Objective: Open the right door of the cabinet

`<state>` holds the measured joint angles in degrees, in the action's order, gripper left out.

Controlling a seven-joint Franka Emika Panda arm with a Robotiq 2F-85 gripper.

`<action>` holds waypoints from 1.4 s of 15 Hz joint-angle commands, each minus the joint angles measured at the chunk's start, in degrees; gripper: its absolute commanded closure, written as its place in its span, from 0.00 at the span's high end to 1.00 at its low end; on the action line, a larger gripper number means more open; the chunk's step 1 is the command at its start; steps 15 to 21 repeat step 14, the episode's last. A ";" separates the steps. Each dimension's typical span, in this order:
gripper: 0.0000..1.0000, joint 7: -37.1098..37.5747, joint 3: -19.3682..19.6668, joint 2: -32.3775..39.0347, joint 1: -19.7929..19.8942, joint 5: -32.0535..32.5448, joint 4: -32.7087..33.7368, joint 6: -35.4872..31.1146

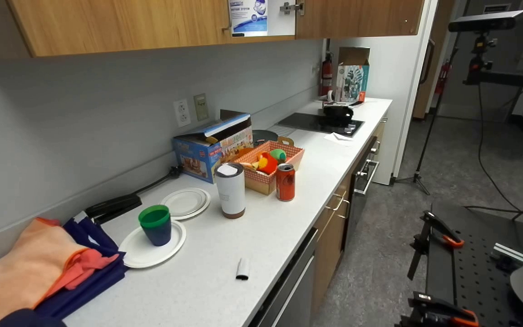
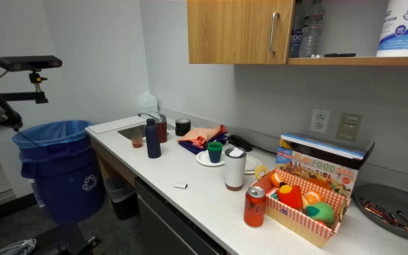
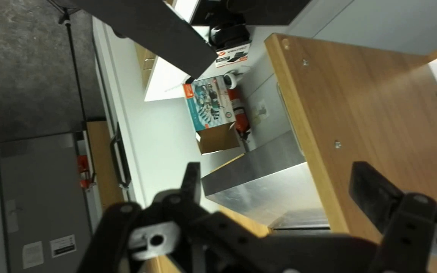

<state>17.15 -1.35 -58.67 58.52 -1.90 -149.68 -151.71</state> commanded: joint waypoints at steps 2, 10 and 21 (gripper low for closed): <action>1.00 -3.60 4.34 -4.33 -7.71 0.80 0.82 4.82; 1.00 -0.86 3.42 -2.05 -6.42 1.55 0.25 2.28; 1.00 -0.86 3.42 -2.05 -6.42 1.55 0.25 2.28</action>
